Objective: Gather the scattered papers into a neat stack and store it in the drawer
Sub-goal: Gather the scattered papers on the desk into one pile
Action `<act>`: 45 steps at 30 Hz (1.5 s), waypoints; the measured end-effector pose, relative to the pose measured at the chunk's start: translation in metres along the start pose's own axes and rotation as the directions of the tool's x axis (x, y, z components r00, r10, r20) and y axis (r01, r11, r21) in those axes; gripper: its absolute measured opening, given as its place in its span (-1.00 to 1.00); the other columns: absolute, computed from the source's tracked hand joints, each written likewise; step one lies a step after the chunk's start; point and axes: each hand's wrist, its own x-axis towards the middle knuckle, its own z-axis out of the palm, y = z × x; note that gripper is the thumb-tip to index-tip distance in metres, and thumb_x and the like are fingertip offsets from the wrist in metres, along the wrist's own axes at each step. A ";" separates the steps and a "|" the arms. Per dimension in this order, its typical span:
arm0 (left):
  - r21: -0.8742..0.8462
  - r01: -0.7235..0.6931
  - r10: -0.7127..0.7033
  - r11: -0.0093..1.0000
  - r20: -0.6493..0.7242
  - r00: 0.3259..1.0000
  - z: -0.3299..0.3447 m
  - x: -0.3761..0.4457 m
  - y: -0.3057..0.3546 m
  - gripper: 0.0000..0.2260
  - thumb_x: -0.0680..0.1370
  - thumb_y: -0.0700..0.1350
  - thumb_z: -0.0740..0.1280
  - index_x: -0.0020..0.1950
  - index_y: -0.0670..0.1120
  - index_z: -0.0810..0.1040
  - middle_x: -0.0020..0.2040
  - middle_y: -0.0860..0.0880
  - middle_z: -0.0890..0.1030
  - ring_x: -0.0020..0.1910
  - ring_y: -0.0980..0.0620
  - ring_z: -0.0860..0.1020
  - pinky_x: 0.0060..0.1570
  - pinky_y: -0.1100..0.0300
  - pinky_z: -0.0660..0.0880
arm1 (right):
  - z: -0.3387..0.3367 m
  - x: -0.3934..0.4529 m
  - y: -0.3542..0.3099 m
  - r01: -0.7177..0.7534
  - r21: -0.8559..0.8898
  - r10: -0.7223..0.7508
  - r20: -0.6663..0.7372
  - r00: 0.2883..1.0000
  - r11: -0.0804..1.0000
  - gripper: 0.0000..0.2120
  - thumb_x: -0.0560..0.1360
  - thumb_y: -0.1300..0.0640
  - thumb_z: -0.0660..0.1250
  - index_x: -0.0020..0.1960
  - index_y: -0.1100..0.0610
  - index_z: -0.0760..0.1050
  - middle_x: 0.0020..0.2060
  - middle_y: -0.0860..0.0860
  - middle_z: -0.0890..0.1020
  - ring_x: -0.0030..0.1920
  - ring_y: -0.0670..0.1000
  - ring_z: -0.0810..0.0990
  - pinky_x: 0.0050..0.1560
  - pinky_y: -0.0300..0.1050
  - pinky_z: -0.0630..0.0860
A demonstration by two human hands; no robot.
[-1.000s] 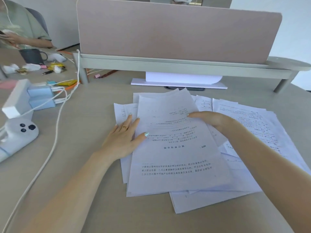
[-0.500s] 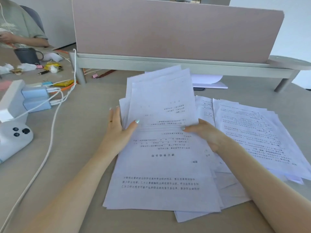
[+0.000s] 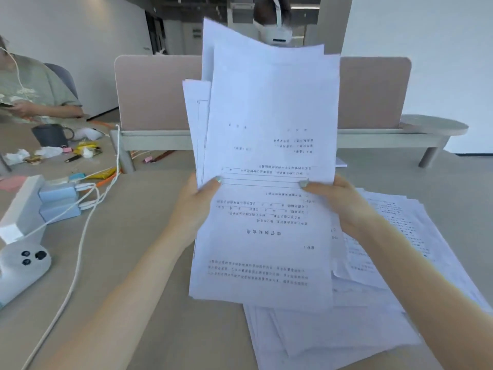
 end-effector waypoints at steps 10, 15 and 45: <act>-0.097 -0.136 0.135 0.986 -0.019 0.991 0.044 0.032 0.041 -0.70 0.52 0.04 0.29 0.25 0.12 0.49 0.13 0.22 0.59 0.14 0.22 0.53 0.11 0.24 0.43 | -0.024 0.012 -0.062 0.186 -0.016 -0.186 -0.041 0.982 0.983 -0.85 0.51 0.19 0.31 0.04 0.06 0.60 -0.06 -0.04 0.72 -0.04 0.00 0.69 -0.02 -0.08 0.61; 0.037 0.020 -0.025 0.999 0.147 0.989 0.042 0.028 0.007 -0.68 0.43 0.26 0.25 0.16 0.28 0.37 0.12 0.28 0.49 0.15 0.21 0.47 0.07 0.25 0.35 | -0.036 0.010 -0.028 0.080 -0.038 -0.083 -0.073 0.994 0.996 -0.82 0.51 0.12 0.32 0.09 0.06 0.58 0.00 -0.03 0.70 0.01 -0.02 0.68 0.01 -0.11 0.61; -0.097 0.634 -0.588 0.768 0.285 0.757 0.155 0.011 -0.060 -0.76 0.54 0.08 0.22 0.03 -0.08 0.46 -0.13 0.02 0.51 -0.21 0.01 0.53 -0.34 0.14 0.54 | -0.186 -0.037 0.081 -0.658 -0.680 -0.005 -0.697 0.717 0.324 -0.48 0.48 0.00 0.15 0.44 0.00 0.27 0.41 0.04 0.39 0.41 0.14 0.27 0.35 0.04 0.17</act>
